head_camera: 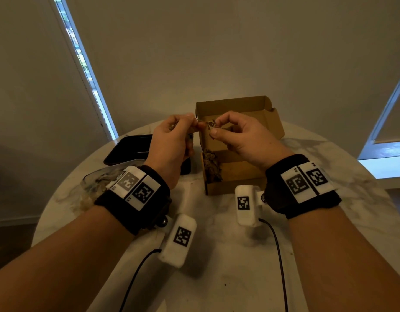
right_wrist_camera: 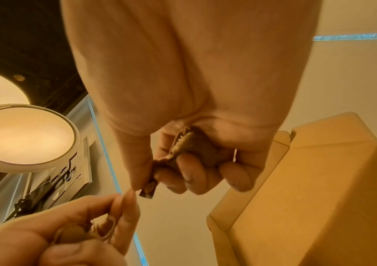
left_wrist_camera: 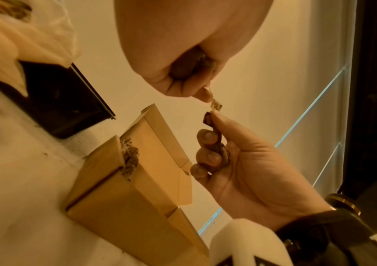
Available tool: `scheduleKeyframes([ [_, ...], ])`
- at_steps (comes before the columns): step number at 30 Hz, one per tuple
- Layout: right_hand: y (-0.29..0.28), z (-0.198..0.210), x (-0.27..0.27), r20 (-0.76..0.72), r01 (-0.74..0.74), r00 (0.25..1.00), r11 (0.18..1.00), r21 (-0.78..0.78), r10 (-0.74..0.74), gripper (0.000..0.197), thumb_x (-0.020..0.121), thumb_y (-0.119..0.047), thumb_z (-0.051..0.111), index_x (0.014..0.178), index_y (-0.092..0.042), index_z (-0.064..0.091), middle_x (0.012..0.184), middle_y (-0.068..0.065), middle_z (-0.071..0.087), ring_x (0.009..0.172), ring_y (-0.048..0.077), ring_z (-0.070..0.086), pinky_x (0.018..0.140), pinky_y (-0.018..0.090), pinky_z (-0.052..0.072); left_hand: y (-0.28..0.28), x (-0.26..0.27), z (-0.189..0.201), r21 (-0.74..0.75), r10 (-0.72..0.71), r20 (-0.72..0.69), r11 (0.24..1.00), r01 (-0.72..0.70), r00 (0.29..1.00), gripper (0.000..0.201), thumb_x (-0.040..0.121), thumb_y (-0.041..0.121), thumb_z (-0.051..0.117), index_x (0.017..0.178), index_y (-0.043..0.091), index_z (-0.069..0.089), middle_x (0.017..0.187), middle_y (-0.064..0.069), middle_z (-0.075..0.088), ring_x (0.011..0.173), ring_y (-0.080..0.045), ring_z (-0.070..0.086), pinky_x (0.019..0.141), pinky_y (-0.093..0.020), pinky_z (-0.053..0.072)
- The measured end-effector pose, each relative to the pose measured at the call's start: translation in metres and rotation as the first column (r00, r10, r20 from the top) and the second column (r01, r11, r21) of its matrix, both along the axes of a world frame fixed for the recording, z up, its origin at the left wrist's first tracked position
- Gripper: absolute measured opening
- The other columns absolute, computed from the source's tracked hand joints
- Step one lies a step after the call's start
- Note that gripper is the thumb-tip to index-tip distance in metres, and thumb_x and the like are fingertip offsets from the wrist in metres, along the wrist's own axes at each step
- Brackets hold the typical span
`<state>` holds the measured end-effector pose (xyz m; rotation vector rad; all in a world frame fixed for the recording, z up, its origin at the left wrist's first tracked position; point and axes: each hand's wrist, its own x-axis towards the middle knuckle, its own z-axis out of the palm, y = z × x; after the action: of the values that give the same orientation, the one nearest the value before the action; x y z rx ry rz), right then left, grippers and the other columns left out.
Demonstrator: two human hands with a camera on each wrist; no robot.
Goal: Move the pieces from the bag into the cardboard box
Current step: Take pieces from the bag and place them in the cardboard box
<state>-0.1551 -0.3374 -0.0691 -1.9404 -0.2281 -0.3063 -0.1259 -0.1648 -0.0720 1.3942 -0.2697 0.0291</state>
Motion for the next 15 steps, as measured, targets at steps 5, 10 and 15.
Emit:
scheduleKeyframes([
  [5, -0.0012, -0.0002, -0.001, 0.004, 0.023, 1.0, 0.999, 0.025, -0.023, 0.011, 0.093, -0.037, 0.07, 0.096, -0.026, 0.068, 0.077, -0.009, 0.058, 0.064, 0.003, 0.05, 0.065, 0.024, 0.042, 0.0005, 0.0001, 0.002, -0.041, 0.077, -0.012, 0.996, -0.077, 0.997, 0.018, 0.104, 0.028, 0.055, 0.096, 0.014, 0.061, 0.095, 0.0, 0.076, 0.05, -0.009, 0.043, 0.048, -0.022, 0.041],
  [10, 0.0003, -0.0004, 0.0026, -0.108, 0.104, 0.989, 0.994, -0.016, -0.105, 0.021, 0.101, -0.041, 0.057, 0.107, -0.023, 0.066, 0.084, -0.01, 0.056, 0.072, 0.006, 0.051, 0.066, 0.024, 0.041, 0.0044, 0.0024, 0.0021, -0.094, 0.11, -0.017, 0.989, -0.111, 0.994, 0.015, 0.103, 0.027, 0.056, 0.098, 0.015, 0.062, 0.111, 0.001, 0.076, 0.053, -0.007, 0.045, 0.051, -0.022, 0.045],
  [15, 0.0006, 0.0035, 0.0057, -0.194, 0.15, 0.975, 0.961, 0.232, -0.105, 0.027, 0.105, -0.017, 0.045, 0.093, -0.014, 0.069, 0.077, 0.001, 0.057, 0.064, 0.013, 0.052, 0.063, 0.028, 0.046, 0.0034, 0.0035, -0.0013, -0.01, 0.042, 0.0, 0.999, -0.042, 0.999, 0.017, 0.099, 0.025, 0.063, 0.086, 0.015, 0.059, 0.084, -0.002, 0.071, 0.052, -0.009, 0.043, 0.05, -0.022, 0.041],
])
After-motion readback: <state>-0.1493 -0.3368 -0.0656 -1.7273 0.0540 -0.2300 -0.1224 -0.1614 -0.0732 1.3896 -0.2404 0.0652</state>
